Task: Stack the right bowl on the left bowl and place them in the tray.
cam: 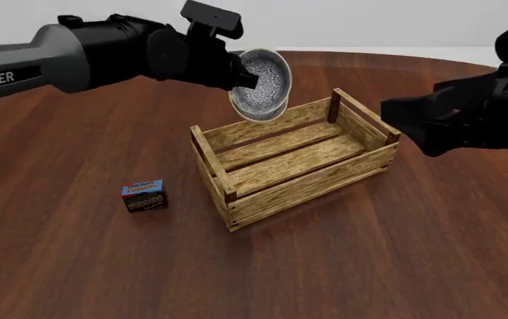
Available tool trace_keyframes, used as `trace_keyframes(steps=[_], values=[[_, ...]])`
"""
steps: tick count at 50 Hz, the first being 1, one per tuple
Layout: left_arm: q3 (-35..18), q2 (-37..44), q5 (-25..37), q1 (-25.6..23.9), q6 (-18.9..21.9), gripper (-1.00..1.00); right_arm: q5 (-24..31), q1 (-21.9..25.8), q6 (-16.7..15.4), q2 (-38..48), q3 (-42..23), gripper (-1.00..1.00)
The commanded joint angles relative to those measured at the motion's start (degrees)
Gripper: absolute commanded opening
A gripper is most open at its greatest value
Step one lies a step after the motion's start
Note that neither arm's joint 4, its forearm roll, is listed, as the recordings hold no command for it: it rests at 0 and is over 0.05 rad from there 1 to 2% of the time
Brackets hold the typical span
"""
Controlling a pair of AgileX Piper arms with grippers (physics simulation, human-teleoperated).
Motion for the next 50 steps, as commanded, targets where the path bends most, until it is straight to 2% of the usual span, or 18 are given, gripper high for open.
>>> trace_keyframes(steps=[1, 7, 11, 23, 28, 50], values=[[-1.0, 0.9, -0.7, -1.2, -1.5, -1.0, -0.4, 0.2, -0.1, 0.7, 0.2, 1.0], [-1.8, 1.6, -0.3, -1.6, -1.7, -1.0, -0.5, 0.2, -0.2, 1.0, 0.2, 1.0], [-2.4, 2.9, -0.6, -1.0, -0.5, -1.0, -0.2, 0.2, -0.3, 0.9, 0.0, 1.0], [-4.1, 5.6, -0.3, -1.9, -1.3, -1.0, -0.3, 0.1, -0.2, 0.8, 0.2, 1.0], [-6.6, 9.2, 0.4, -1.9, -1.5, -1.0, -0.8, 0.0, -0.2, 0.9, 0.6, 1.0], [-7.8, 12.7, 0.1, -2.7, -2.2, -1.0, -1.5, -0.2, -0.2, 1.1, 1.1, 1.0]])
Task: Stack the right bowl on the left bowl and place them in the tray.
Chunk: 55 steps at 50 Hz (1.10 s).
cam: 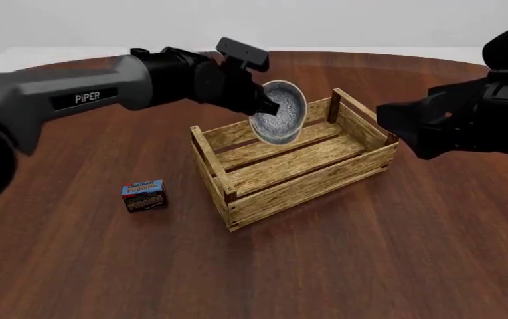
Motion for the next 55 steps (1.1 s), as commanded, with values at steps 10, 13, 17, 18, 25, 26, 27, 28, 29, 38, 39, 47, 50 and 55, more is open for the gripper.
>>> trace_keyframes(steps=[10, 13, 17, 18, 25, 26, 27, 28, 29, 38, 39, 47, 50, 55], values=[[-0.9, 1.7, -0.8, -0.9, -2.2, -1.0, -0.2, 0.0, 0.0, -0.1, 0.3, 1.0], [-1.0, 2.0, -0.7, -0.9, -2.5, -1.0, -0.1, 0.0, 0.0, -0.2, 0.3, 1.0], [-1.3, 2.9, -0.5, -0.9, -2.3, -1.0, 0.1, 0.1, 0.0, -0.3, 0.2, 1.0], [-1.3, 2.9, -0.5, -0.9, -2.3, -1.0, 0.1, 0.1, 0.0, -0.3, 0.2, 1.0], [-1.5, 3.9, -0.6, -1.3, -2.6, -1.0, 0.3, -0.1, 0.1, -0.6, 0.0, 1.0], [-1.5, 3.9, -0.6, -1.3, -2.6, -1.0, 0.3, -0.1, 0.1, -0.6, 0.0, 1.0], [-1.5, 3.9, -0.6, -1.3, -2.6, -1.0, 0.3, -0.1, 0.1, -0.6, 0.0, 1.0], [-1.8, 4.7, -0.5, -1.7, -3.0, -1.0, 0.3, 0.0, 0.0, -0.5, 0.0, 1.0], [-1.9, 4.7, -0.5, -1.7, -3.0, -1.0, 0.3, 0.0, 0.0, -0.5, 0.0, 1.0], [-2.6, 5.8, -0.2, -1.4, -2.9, -1.0, 0.2, -0.1, 0.0, -0.3, -0.1, 1.0], [-2.8, 6.1, -0.3, -1.2, -2.7, -1.0, 0.2, -0.1, -0.1, -0.2, -0.1, 1.0], [-3.6, 7.4, 0.0, -1.2, -3.6, -1.0, 0.2, -0.1, 0.0, -0.1, -0.1, 1.0], [-3.7, 7.5, 0.1, -1.1, -3.6, -1.0, 0.4, 0.1, 0.0, -0.5, -0.1, 1.0], [-4.1, 8.3, 0.0, -1.2, -3.8, -1.0, 0.4, -0.1, 0.0, -0.4, -0.1, 1.0]])
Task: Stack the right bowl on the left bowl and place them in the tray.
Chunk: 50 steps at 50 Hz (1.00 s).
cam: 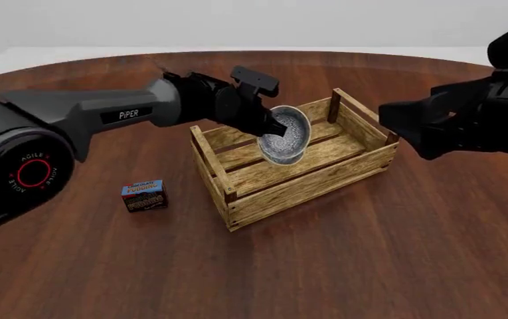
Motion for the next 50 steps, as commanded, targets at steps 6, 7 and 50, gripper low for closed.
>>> trace_keyframes(steps=[6, 7, 50], values=[[-1.4, 1.4, -0.6, -0.5, -3.0, -1.0, -0.1, 0.0, -0.1, 0.1, 0.0, 1.0], [-1.4, 1.4, -0.6, -0.5, -3.0, -1.0, -0.1, 0.0, -0.1, 0.1, 0.0, 1.0], [-2.5, 4.2, 0.1, 0.1, -3.0, 1.0, 0.2, 0.0, 0.1, -0.4, 0.0, 1.0]])
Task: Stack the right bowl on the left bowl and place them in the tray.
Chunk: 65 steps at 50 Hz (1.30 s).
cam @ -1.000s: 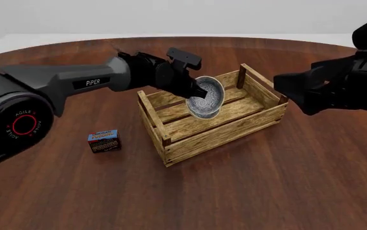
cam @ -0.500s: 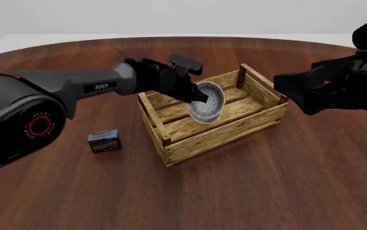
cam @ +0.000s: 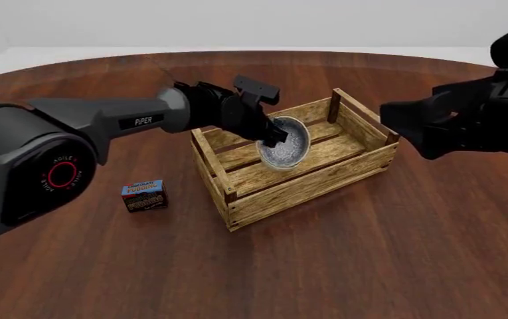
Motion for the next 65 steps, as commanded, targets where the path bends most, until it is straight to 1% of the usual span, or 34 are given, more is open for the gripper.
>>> trace_keyframes(steps=[1, 17, 25, 26, 28, 29, 31, 32, 37, 38, 39, 40, 41, 42, 44, 45, 48, 49, 51, 52, 53, 54, 55, 56, 57, 58, 60, 61, 64, 65], values=[[0.5, -0.2, -0.3, -0.1, -1.2, 1.0, 0.2, 0.1, 0.0, -0.2, 0.0, 1.0], [1.6, -1.7, -0.5, 0.1, -0.8, 1.0, -0.1, 0.0, 0.0, 0.0, 0.1, 1.0], [3.8, -4.8, -0.9, 0.1, 0.1, 1.0, -0.1, 0.2, -0.1, 0.1, 0.1, 1.0], [4.7, -6.1, -1.2, 0.2, 0.2, 1.0, 0.0, 0.1, -0.2, 0.1, 0.1, 1.0], [4.8, -6.1, -1.2, 0.2, 0.2, 1.0, 0.0, 0.1, -0.2, 0.1, 0.1, 1.0], [5.8, -7.4, -1.6, 0.6, 0.7, 1.0, 0.0, 0.2, -0.3, 0.1, 0.1, 1.0], [5.9, -7.4, -1.6, 0.6, 0.7, 1.0, 0.0, 0.2, -0.3, 0.1, 0.1, 1.0], [7.7, -9.2, -2.3, 0.1, 0.7, 1.0, -0.1, 0.4, -0.3, 0.3, 0.1, 1.0], [9.8, -11.4, -3.2, 0.7, 1.4, 1.0, -0.1, 0.3, -0.4, 0.3, 0.1, 1.0], [11.4, -12.9, -4.0, 0.9, 1.3, 1.0, -0.1, 0.3, -0.5, 0.3, 0.1, 1.0], [11.4, -12.9, -4.0, 0.9, 1.3, 1.0, -0.1, 0.3, -0.5, 0.3, 0.1, 1.0], [12.9, -14.3, -4.8, 1.1, 1.4, 1.0, -0.2, 0.4, -0.5, 0.5, 0.1, 1.0], [13.0, -14.3, -4.8, 1.1, 1.4, 1.0, -0.2, 0.4, -0.5, 0.5, 0.1, 1.0], [14.4, -15.3, -5.4, 0.7, 1.1, 1.0, -0.2, 0.6, -0.5, 0.6, 0.1, 1.0], [14.4, -15.3, -5.4, 0.7, 1.1, 1.0, -0.2, 0.6, -0.5, 0.6, 0.1, 1.0], [16.0, -16.4, -6.4, 1.8, 1.9, 1.0, -0.3, 0.5, -0.7, 0.7, 0.1, 1.0], [17.7, -17.7, -7.1, 1.8, 2.0, 1.0, -0.2, 0.5, -0.8, 0.6, 0.1, 1.0], [20.1, -19.5, -8.4, 2.0, 2.3, 1.0, -0.2, 0.6, -0.8, 0.7, 0.1, 1.0], [20.2, -19.5, -8.4, 2.0, 2.3, 1.0, -0.2, 0.6, -0.8, 0.7, 0.1, 1.0], [21.9, -20.9, -9.3, 2.5, 2.9, 1.0, -0.4, 0.6, -0.9, 0.9, 0.1, 1.0], [21.9, -20.9, -9.3, 2.5, 2.9, 1.0, -0.4, 0.6, -0.9, 0.9, 0.1, 1.0], [24.8, -23.2, -11.3, 4.0, 4.4, 1.0, -0.5, 0.4, -1.0, 1.1, 0.1, 1.0], [24.9, -23.2, -11.4, 4.0, 4.4, 1.0, -0.5, 0.4, -1.0, 1.1, 0.1, 1.0], [28.6, -25.8, -13.8, 5.1, 4.9, 1.0, 0.0, 0.5, -1.0, 0.4, 0.1, 1.0], [28.7, -25.8, -13.8, 5.2, 4.9, 1.0, 0.0, 0.5, -1.0, 0.4, 0.1, 1.0], [31.8, -27.7, -15.9, 5.9, 5.5, 1.0, 0.0, 0.4, -1.1, 0.3, 0.2, 1.0], [31.9, -27.7, -15.9, 5.9, 5.5, 1.0, 0.0, 0.4, -1.1, 0.3, 0.2, 1.0], [34.1, -29.0, -17.2, 6.5, 5.2, 1.0, -0.2, 0.5, -1.0, 0.7, 0.2, 1.0], [35.6, -30.4, -17.8, 7.0, 5.1, 1.0, -0.5, 0.6, -1.1, 1.2, 0.2, 1.0], [37.7, -32.5, -18.8, 8.0, 5.3, 1.0, -0.8, 0.6, -1.3, 1.6, 0.2, 1.0]])
